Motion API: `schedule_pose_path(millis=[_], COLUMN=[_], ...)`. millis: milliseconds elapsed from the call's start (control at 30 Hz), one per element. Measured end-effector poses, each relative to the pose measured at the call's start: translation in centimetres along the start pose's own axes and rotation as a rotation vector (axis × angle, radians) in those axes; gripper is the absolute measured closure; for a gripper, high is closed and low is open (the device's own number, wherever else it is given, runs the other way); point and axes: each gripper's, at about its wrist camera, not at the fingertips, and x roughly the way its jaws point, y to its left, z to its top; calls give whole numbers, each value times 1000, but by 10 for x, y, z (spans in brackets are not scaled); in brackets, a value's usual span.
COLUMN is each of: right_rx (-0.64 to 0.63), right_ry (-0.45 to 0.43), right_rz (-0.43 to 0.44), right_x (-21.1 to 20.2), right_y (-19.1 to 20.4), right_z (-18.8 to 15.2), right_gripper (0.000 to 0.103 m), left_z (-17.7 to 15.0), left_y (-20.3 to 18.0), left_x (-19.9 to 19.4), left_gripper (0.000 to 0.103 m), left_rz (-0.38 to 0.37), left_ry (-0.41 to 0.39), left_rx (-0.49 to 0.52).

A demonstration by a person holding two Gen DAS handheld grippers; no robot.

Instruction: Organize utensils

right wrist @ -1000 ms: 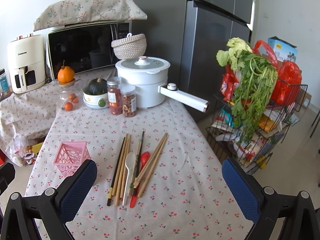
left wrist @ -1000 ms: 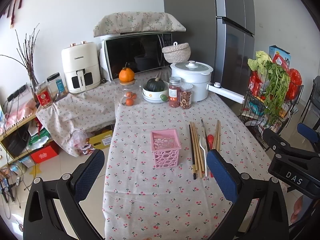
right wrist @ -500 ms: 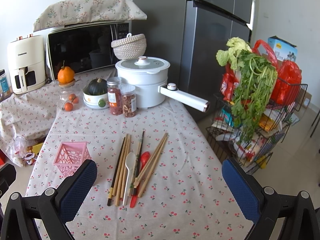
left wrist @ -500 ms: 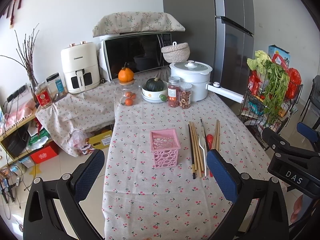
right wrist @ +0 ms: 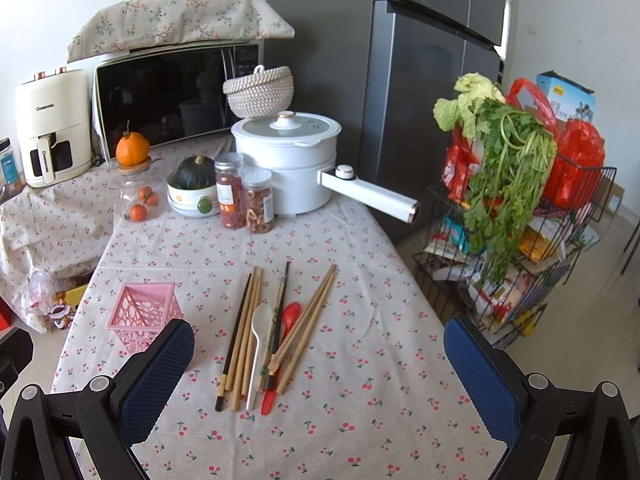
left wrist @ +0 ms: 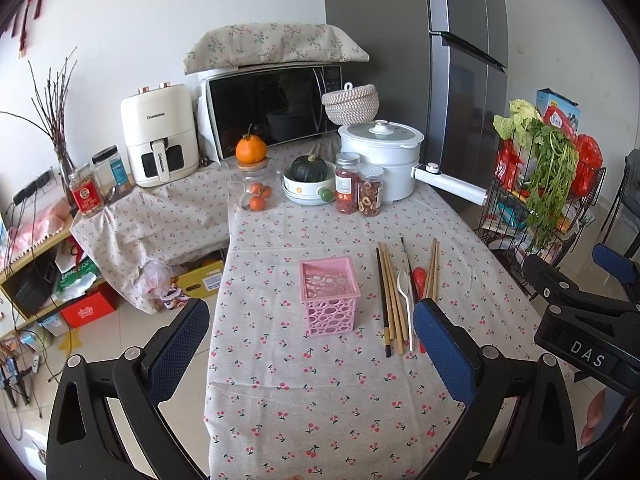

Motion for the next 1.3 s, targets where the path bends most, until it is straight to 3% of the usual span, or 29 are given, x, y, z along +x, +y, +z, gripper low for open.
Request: schedule_pose_path(millis=[300,533,700,900,1133,1300], right_rx=[2,51,85,106,204,276], right_ry=[7,79,158,227,299,371], right_rz=[6,57,90,70,132,163], right_x=[5,37,74,121,166,196], right_y=[1,-16,-30,-48,-77,-93], right_z=[-2,0,-3,-10,-20,-31], right_gripper=[0,1,1,1,1,4], left_z=[-1,9,18,23,41,39], left_y=[-3,2,-6,-27,-82,-116], left_x=[9,52,83,119,156,213], left_gripper=[0,0,0,2,33,58], left_rz=[2,13,-34,-174,-390,-421], left_ry=[5,25,55,125,225,385], left_rx=[10,8,31,24,73,90])
